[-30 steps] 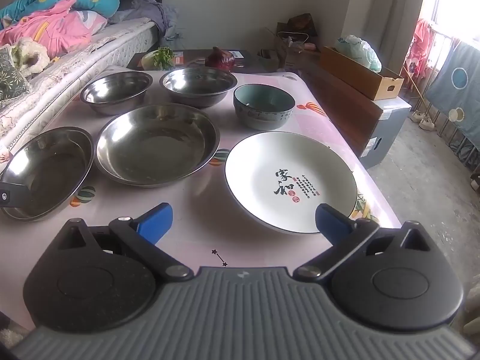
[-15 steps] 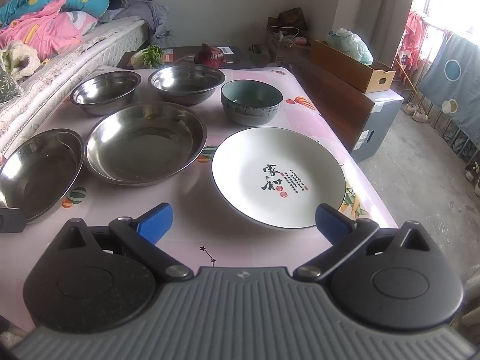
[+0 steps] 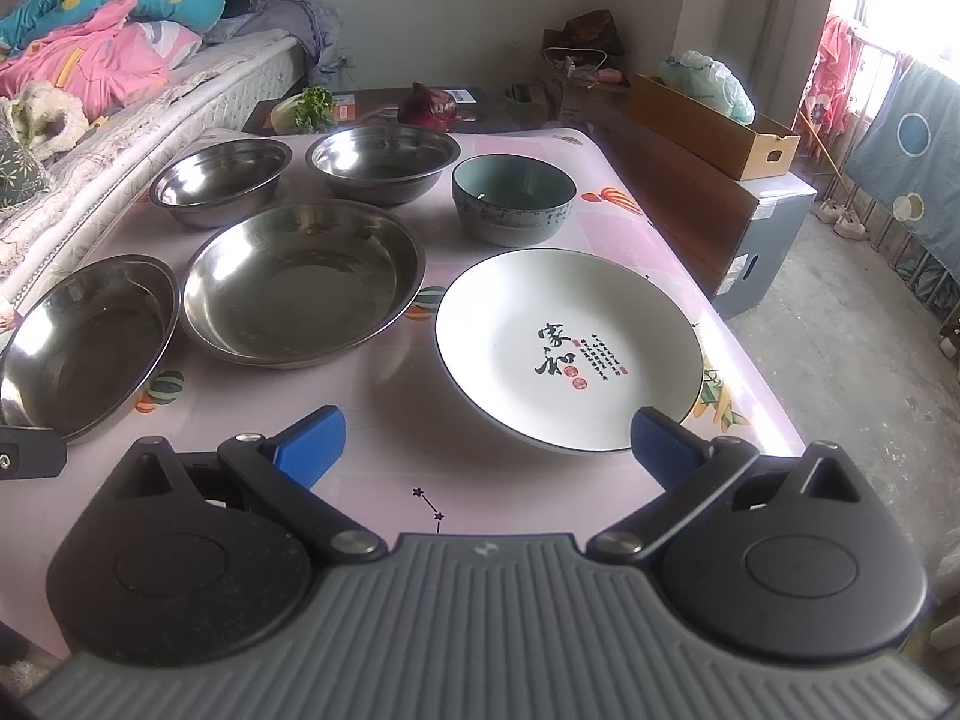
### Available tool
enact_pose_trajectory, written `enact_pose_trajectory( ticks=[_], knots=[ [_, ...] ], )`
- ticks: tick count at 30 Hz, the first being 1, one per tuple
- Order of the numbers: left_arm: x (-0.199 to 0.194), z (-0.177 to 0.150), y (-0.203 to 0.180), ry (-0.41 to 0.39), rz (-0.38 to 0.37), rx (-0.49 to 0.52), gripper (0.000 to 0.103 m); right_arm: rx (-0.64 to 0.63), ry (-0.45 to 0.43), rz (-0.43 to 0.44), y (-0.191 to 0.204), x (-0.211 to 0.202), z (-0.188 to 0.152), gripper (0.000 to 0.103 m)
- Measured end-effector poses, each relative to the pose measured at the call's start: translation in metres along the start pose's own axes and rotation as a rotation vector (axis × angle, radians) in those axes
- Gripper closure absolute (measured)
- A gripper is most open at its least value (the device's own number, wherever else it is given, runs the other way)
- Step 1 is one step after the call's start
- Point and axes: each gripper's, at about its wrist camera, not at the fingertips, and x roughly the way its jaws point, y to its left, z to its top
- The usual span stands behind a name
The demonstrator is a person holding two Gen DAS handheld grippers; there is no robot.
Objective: Organize plates and bowls
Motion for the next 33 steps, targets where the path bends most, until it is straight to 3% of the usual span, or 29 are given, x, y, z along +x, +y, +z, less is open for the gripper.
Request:
enact_pose_trajectory(
  ticks=[33],
  knots=[
    [0.0026, -0.0011, 0.0002, 0.008, -0.002, -0.001, 0.0, -0.001, 0.021, 0.02, 0.0036, 0.0014, -0.0012, 0.001]
  ],
)
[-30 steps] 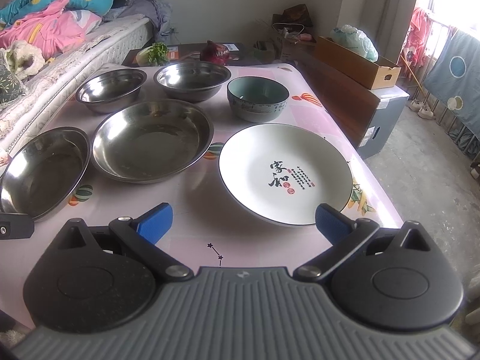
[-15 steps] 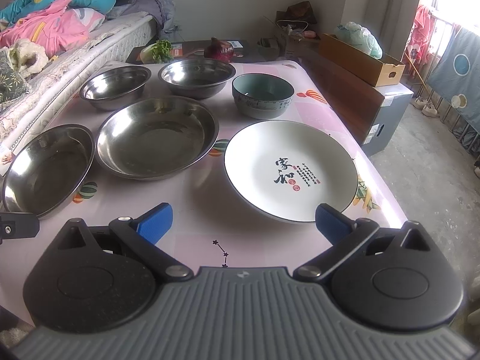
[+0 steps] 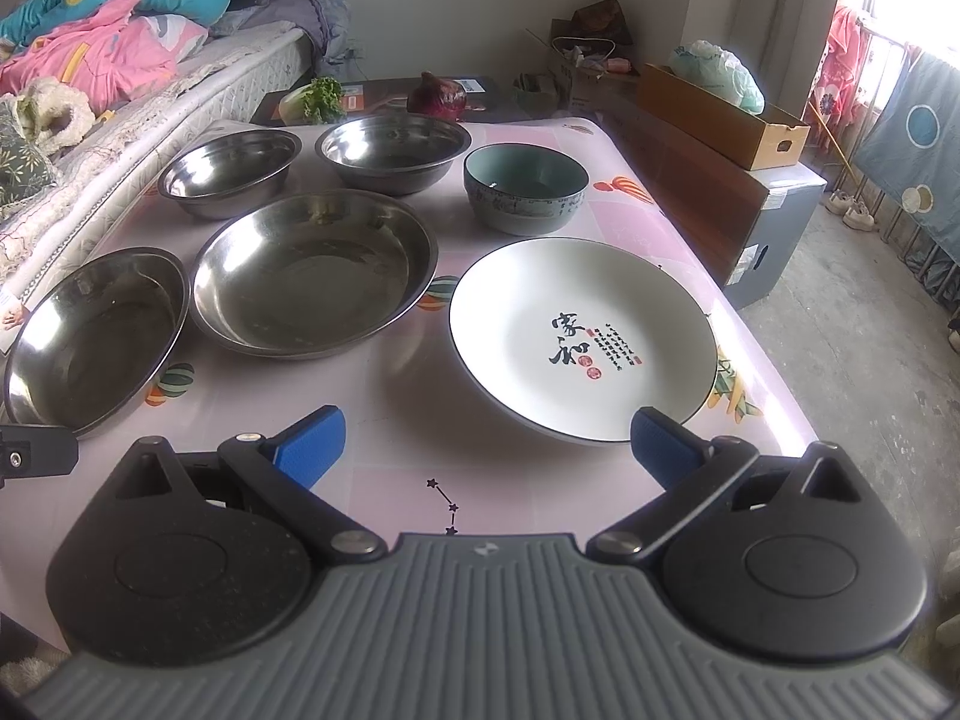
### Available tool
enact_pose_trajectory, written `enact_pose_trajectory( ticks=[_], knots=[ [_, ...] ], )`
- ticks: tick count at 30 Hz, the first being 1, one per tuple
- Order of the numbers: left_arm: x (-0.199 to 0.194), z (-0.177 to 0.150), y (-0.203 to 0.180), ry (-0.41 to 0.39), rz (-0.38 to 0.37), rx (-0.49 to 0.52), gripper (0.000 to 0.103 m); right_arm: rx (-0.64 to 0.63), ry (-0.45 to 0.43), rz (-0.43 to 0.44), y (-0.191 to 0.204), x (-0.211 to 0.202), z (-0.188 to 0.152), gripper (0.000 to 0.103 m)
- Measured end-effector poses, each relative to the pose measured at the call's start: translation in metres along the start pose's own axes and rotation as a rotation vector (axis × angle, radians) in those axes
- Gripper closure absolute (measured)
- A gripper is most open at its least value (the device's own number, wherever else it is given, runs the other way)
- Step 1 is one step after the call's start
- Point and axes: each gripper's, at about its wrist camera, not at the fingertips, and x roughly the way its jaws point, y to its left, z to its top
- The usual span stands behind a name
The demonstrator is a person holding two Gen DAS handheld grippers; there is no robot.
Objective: Organize plates and bowls
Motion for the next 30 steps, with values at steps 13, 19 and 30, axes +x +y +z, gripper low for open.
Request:
enact_pose_trajectory(
  ticks=[13, 19, 30],
  knots=[
    [0.0017, 0.0007, 0.0032, 0.009, -0.008, -0.001, 0.0, -0.004, 0.003, -0.011, 0.0021, 0.0009, 0.0004, 0.001],
    [0.0036, 0.002, 0.0016, 0.014, -0.011, 0.008, 0.0, -0.003, 0.014, -0.024, 0.0026, 0.0027, -0.0011, 0.001],
    [0.0068, 0.003, 0.0026, 0.027, -0.003, 0.003, 0.0, -0.002, 0.028, -0.027, 0.0018, 0.0082, -0.0025, 0.001]
  ],
)
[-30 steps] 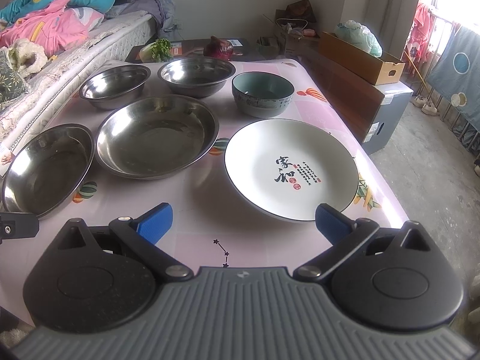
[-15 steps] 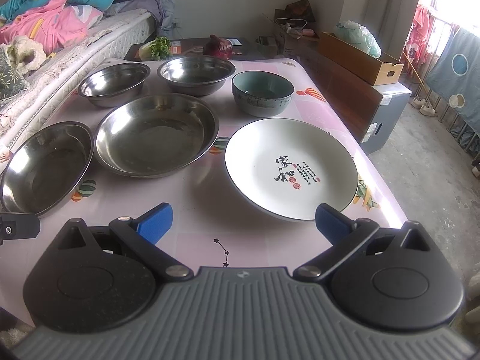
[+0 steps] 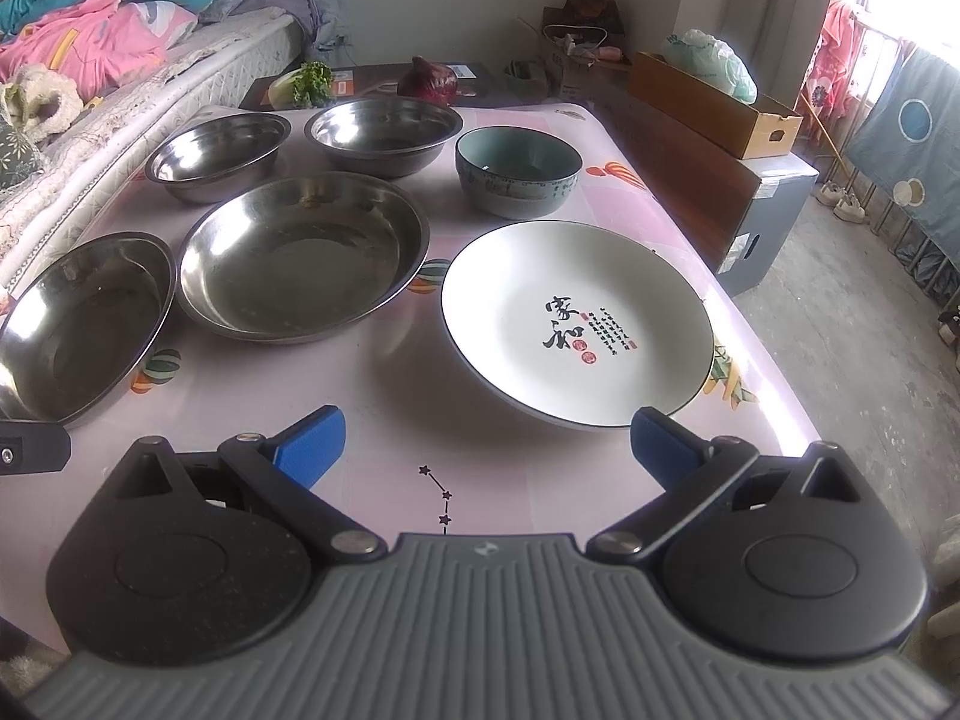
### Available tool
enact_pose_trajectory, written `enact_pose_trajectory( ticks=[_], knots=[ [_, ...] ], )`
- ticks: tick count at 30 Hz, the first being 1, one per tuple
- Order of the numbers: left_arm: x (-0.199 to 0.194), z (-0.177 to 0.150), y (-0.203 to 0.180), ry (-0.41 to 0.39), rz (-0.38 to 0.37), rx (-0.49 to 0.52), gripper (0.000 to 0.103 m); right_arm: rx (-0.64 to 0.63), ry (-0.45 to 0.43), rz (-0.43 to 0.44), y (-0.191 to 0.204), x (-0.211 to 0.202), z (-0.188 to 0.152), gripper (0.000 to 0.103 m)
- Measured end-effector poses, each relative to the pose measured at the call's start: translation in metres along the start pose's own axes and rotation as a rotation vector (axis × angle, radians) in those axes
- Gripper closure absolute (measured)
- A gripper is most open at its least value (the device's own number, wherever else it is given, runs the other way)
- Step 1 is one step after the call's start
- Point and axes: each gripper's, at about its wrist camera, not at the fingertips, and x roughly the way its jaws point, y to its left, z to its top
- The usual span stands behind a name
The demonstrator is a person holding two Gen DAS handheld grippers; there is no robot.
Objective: Organize plates and bowls
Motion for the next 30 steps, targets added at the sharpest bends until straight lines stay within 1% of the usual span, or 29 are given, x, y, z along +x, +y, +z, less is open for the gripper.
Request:
enact_pose_trajectory(
  ticks=[12, 15, 19, 22, 27, 30],
  knots=[
    [0.005, 0.003, -0.001, 0.009, 0.018, 0.006, 0.0, 0.019, 0.011, -0.006, -0.006, 0.01, -0.003, 0.001],
    [0.006, 0.009, 0.005, -0.005, 0.024, 0.001, 0.0, 0.038, -0.008, 0.012, -0.011, 0.012, -0.004, 0.001],
    [0.007, 0.027, 0.018, -0.052, 0.044, -0.016, 0.0, 0.056, -0.095, 0.072, -0.021, 0.009, 0.001, 0.001],
    [0.008, 0.048, 0.032, -0.109, 0.035, -0.034, 0.0, 0.061, -0.167, 0.113, -0.028, 0.009, 0.015, 0.001],
    [0.015, 0.093, 0.055, -0.195, -0.004, -0.071, 0.0, 0.086, -0.253, 0.218, -0.038, 0.015, 0.06, 0.001],
    [0.026, 0.12, 0.063, -0.235, 0.024, -0.048, 0.0, 0.077, -0.285, 0.303, -0.036, 0.026, 0.102, 0.001]
  ],
)
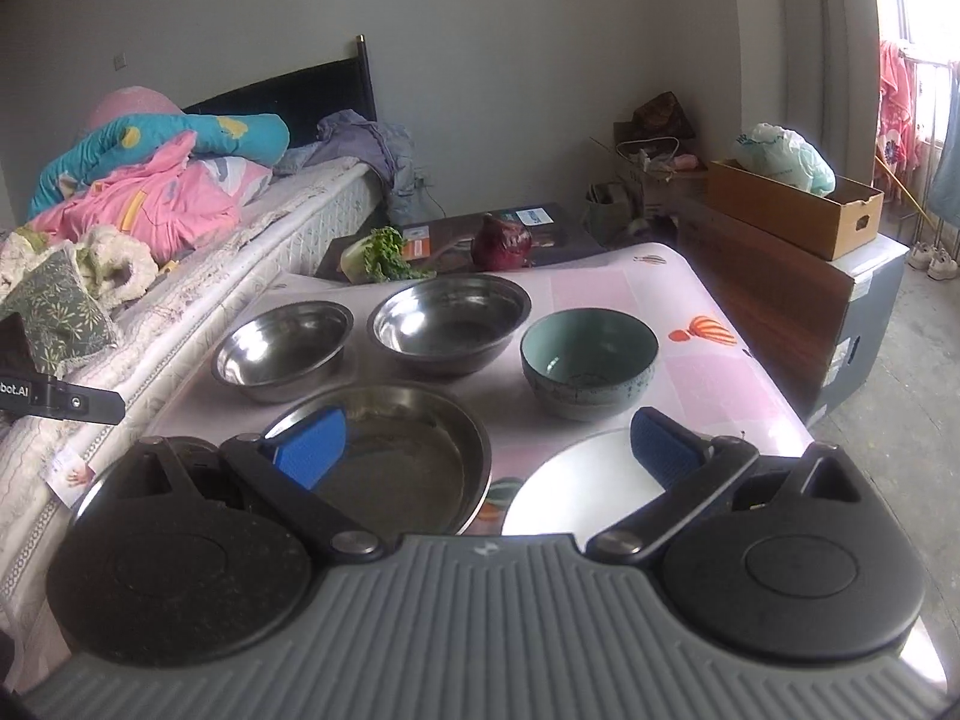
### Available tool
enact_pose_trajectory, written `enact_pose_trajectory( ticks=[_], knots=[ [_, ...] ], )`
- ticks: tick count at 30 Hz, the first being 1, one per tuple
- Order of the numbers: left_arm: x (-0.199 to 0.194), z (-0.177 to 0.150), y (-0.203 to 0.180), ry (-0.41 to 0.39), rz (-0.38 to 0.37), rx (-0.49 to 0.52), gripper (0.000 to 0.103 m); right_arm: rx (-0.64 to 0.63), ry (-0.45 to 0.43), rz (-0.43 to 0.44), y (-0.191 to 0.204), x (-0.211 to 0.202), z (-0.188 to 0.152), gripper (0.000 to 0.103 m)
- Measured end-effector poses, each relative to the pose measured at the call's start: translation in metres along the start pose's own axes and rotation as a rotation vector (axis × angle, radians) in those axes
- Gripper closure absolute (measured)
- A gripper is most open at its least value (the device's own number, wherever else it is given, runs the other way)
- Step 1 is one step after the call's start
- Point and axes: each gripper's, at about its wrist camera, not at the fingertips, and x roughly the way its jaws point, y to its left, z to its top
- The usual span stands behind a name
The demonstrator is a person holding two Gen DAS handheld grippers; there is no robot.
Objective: Organize plates and bowls
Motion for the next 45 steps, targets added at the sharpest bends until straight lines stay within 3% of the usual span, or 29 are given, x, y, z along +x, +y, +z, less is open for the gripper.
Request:
enact_pose_trajectory(
  ticks=[6, 9, 11, 15, 20, 27, 32, 45],
  knots=[
    [0.053, 0.045, 0.026, 0.006, 0.057, -0.011, 0.005, -0.048, 0.021, 0.187, 0.016, 0.077, 0.072, 0.004],
    [0.081, 0.061, 0.042, 0.037, 0.052, -0.035, 0.011, -0.108, 0.064, 0.227, 0.033, 0.122, 0.094, 0.012],
    [0.099, 0.069, 0.05, 0.057, 0.04, -0.049, 0.017, -0.131, 0.127, 0.26, 0.044, 0.158, 0.104, 0.023],
    [0.133, 0.079, 0.064, 0.11, 0.026, -0.085, 0.029, -0.115, 0.282, 0.306, 0.067, 0.231, 0.106, 0.045],
    [0.17, 0.086, 0.072, 0.19, 0.012, -0.112, 0.054, -0.08, 0.422, 0.297, 0.08, 0.294, 0.095, 0.071],
    [0.198, 0.086, 0.078, 0.265, 0.027, -0.117, 0.086, -0.08, 0.5, 0.274, 0.09, 0.328, 0.091, 0.088],
    [0.195, 0.082, 0.089, 0.27, -0.002, -0.163, 0.087, -0.102, 0.53, 0.272, 0.099, 0.336, 0.085, 0.096],
    [0.198, 0.076, 0.109, 0.316, -0.026, -0.242, 0.078, -0.037, 0.579, 0.264, 0.108, 0.346, 0.079, 0.096]
  ],
)
